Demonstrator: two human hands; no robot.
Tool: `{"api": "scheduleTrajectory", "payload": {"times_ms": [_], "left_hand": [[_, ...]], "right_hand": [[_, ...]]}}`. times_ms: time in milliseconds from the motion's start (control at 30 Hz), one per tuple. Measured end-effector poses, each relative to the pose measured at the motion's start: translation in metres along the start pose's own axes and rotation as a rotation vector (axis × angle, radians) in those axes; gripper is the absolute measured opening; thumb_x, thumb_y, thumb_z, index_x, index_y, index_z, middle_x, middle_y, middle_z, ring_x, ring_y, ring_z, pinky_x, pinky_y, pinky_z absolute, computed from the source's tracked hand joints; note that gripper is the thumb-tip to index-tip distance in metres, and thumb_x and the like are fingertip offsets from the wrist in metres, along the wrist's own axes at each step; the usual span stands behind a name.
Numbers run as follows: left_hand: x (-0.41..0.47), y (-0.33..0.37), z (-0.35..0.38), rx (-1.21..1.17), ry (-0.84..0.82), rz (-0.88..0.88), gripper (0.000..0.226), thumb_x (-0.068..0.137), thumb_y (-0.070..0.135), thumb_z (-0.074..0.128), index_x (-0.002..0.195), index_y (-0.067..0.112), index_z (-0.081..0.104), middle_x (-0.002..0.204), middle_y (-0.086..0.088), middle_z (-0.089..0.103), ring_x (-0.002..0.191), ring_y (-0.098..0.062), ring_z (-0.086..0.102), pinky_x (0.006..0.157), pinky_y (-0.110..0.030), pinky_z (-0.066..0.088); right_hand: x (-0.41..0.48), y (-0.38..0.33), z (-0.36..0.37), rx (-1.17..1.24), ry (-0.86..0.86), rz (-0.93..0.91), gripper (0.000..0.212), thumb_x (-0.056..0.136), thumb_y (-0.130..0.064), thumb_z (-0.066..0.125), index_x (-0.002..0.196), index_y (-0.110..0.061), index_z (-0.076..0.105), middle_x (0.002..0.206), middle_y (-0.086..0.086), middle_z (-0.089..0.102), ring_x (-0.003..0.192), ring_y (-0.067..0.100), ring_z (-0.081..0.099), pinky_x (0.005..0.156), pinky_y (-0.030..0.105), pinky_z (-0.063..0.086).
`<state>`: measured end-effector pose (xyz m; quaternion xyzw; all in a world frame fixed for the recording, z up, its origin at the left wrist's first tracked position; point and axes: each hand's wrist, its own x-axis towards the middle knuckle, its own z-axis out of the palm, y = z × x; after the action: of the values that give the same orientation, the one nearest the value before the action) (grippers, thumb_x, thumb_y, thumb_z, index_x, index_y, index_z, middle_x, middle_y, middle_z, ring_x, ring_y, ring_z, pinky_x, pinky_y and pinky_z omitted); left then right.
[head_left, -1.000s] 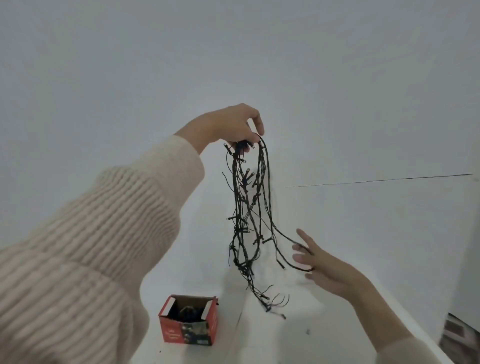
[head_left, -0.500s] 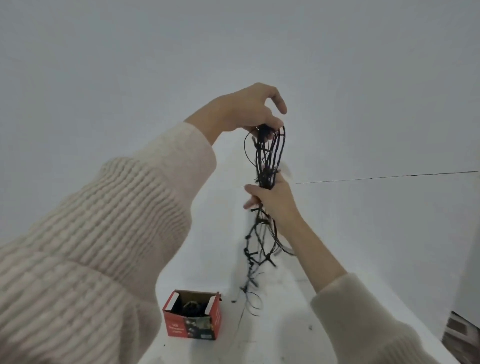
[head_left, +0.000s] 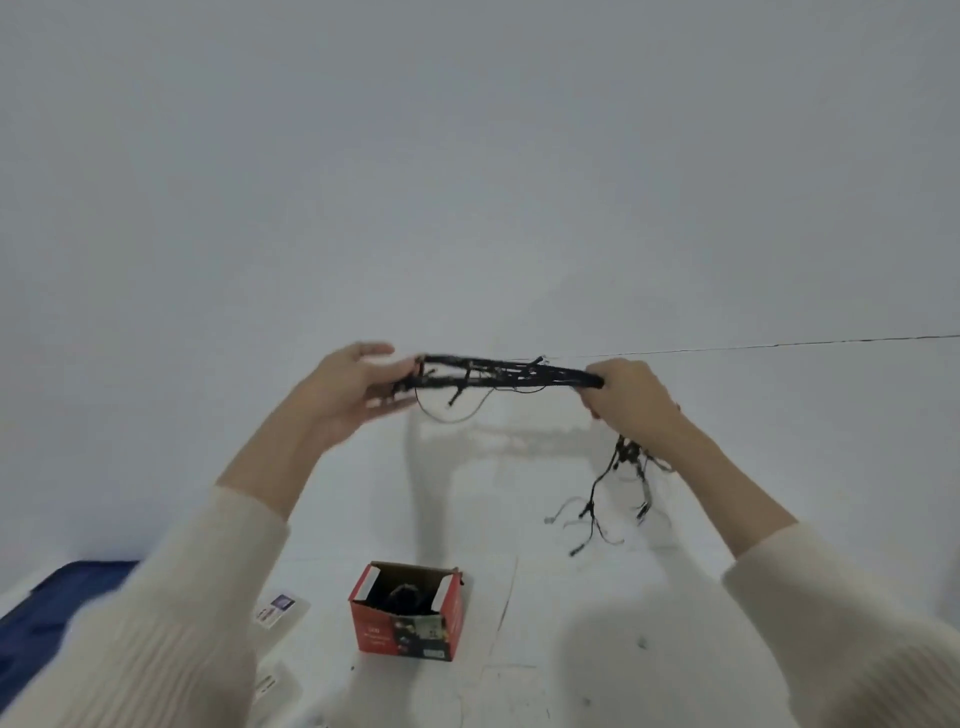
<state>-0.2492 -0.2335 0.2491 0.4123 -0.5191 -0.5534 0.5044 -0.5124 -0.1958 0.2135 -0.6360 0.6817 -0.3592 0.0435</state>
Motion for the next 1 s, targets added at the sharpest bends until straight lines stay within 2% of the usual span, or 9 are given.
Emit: {"api": "scheduleTrajectory", "payload": {"times_ms": [100, 167, 367, 467, 567, 633, 700, 833, 1000], "left_hand": [[-0.017, -0.063, -0.009, 0.008, -0.042, -0.215, 0.024, 0.086, -0.003, 0.059, 0.102, 0.012, 0.050, 0.068, -0.004, 0.072, 0.062, -0.012, 0.066, 0.066, -0.037, 0.059], [-0.026, -0.085, -0.004, 0.205, -0.097, -0.246, 0.031, 0.088, -0.001, 0.057, 0.114, 0.012, 0.052, 0.100, -0.009, 0.071, 0.087, -0.018, 0.065, 0.084, -0.041, 0.053], [-0.043, -0.053, 0.060, 0.147, -0.227, 0.195, 0.074, 0.086, 0.033, 0.064, 0.144, 0.037, 0.018, 0.134, 0.009, 0.048, 0.122, -0.007, 0.046, 0.106, -0.029, 0.029], [-0.047, -0.066, 0.087, 0.057, -0.277, 0.184, 0.094, 0.080, 0.031, 0.069, 0.148, 0.034, 0.004, 0.110, 0.025, 0.050, 0.114, -0.003, 0.048, 0.100, -0.023, 0.032], [-0.043, -0.084, 0.091, -0.109, -0.271, 0.116, 0.089, 0.066, 0.044, 0.075, 0.141, 0.024, 0.031, 0.122, 0.004, 0.057, 0.113, -0.004, 0.055, 0.101, -0.031, 0.043], [-0.046, -0.093, 0.088, -0.149, -0.321, 0.029, 0.083, 0.066, 0.050, 0.073, 0.137, 0.022, 0.038, 0.130, -0.006, 0.054, 0.118, -0.015, 0.056, 0.103, -0.043, 0.044], [-0.048, -0.100, 0.082, -0.146, -0.377, -0.068, 0.071, 0.076, 0.045, 0.069, 0.135, 0.017, 0.039, 0.124, -0.016, 0.057, 0.114, -0.023, 0.060, 0.099, -0.043, 0.048], [-0.047, -0.108, 0.056, -0.032, -0.511, -0.183, 0.038, 0.073, 0.034, 0.068, 0.104, 0.017, 0.055, 0.086, -0.003, 0.063, 0.055, -0.004, 0.053, 0.064, -0.023, 0.044], [-0.048, -0.106, 0.013, 0.326, -0.505, -0.244, 0.013, 0.081, 0.023, 0.070, 0.088, 0.013, 0.067, 0.057, 0.006, 0.055, 0.054, -0.007, 0.051, 0.060, -0.021, 0.039]], "right_hand": [[0.003, -0.015, -0.009, -0.202, 0.084, -0.138, 0.027, 0.092, -0.021, 0.049, 0.070, -0.007, 0.053, 0.062, 0.006, 0.049, 0.065, 0.028, 0.048, 0.051, 0.029, 0.029], [0.002, -0.024, -0.008, -0.322, 0.089, -0.277, 0.034, 0.097, -0.029, 0.044, 0.069, -0.009, 0.048, 0.066, 0.005, 0.050, 0.070, 0.029, 0.051, 0.056, 0.030, 0.030], [-0.009, -0.050, 0.012, -0.352, -0.045, -0.551, 0.019, 0.089, -0.015, 0.045, 0.073, -0.013, 0.053, 0.081, 0.008, 0.062, 0.085, 0.026, 0.056, 0.064, 0.033, 0.036], [-0.019, -0.056, 0.019, 0.173, -0.166, -0.517, 0.026, 0.075, -0.004, 0.040, 0.058, -0.024, 0.044, 0.058, -0.009, 0.055, 0.062, 0.015, 0.055, 0.063, 0.034, 0.046], [-0.029, -0.055, 0.032, 0.513, -0.250, -0.373, 0.035, 0.085, 0.001, 0.041, 0.060, -0.024, 0.048, 0.053, -0.030, 0.056, 0.061, -0.016, 0.051, 0.074, 0.017, 0.043], [-0.033, -0.053, 0.044, 0.613, -0.296, -0.276, 0.036, 0.091, 0.002, 0.040, 0.061, -0.018, 0.046, 0.053, -0.035, 0.053, 0.060, -0.018, 0.048, 0.082, 0.023, 0.039], [-0.035, -0.050, 0.053, 0.682, -0.338, -0.202, 0.038, 0.090, 0.006, 0.037, 0.059, -0.016, 0.039, 0.050, -0.030, 0.053, 0.056, -0.012, 0.047, 0.080, 0.029, 0.040], [-0.039, -0.052, 0.061, 0.672, -0.487, -0.031, 0.041, 0.095, -0.006, 0.037, 0.065, -0.026, 0.055, 0.063, -0.019, 0.052, 0.061, 0.004, 0.048, 0.062, 0.021, 0.043], [-0.040, -0.054, 0.070, 0.432, -0.536, -0.048, 0.031, 0.092, -0.011, 0.049, 0.070, -0.027, 0.065, 0.084, -0.030, 0.061, 0.089, -0.008, 0.057, 0.070, 0.007, 0.042]]}}
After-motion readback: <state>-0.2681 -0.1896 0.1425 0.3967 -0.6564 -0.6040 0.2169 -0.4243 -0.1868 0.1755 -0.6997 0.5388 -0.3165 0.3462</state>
